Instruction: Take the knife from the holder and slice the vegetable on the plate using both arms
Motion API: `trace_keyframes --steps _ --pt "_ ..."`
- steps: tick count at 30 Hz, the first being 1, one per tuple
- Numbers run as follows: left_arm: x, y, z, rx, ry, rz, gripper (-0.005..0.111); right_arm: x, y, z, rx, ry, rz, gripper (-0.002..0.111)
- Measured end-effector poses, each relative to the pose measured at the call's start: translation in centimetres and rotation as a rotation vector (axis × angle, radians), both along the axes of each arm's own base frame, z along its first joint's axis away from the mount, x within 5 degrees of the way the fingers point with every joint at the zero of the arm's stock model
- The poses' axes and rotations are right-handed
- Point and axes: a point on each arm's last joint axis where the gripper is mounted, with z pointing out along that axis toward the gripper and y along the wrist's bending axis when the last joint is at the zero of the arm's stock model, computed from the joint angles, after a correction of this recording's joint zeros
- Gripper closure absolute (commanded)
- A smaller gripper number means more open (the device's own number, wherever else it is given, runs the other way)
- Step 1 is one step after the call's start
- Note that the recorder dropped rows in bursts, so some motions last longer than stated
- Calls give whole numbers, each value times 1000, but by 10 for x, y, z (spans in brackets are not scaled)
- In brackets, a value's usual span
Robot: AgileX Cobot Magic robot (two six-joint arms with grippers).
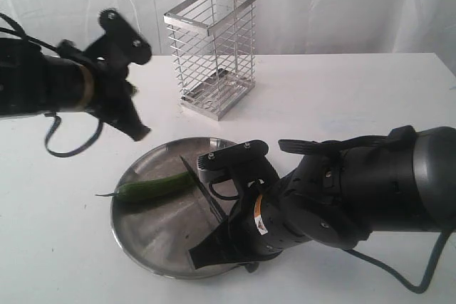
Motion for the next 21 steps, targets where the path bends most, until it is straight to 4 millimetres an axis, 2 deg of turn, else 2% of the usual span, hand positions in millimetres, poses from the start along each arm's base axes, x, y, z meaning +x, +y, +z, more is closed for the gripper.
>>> trace_keyframes --steps 3,7,10,13,14,17,21 --pt "-18 26 2 81 86 191 107 0 0 0 1 -4 4 108" --pt "-52 34 -13 136 358 171 107 1 2 1 19 -20 11 108" --pt "-80 26 -24 174 654 -43 107 2 2 2 26 -26 14 108" --pt "-103 8 -16 70 863 -318 107 2 2 2 26 -26 14 108" --pt "-107 1 -8 21 882 -408 107 2 2 2 26 -26 14 108" --pt "-108 -14 19 -145 819 -529 107 2 2 2 26 -26 14 108" --pt "-89 -7 43 -373 668 -477 107 2 2 2 26 -26 14 108"
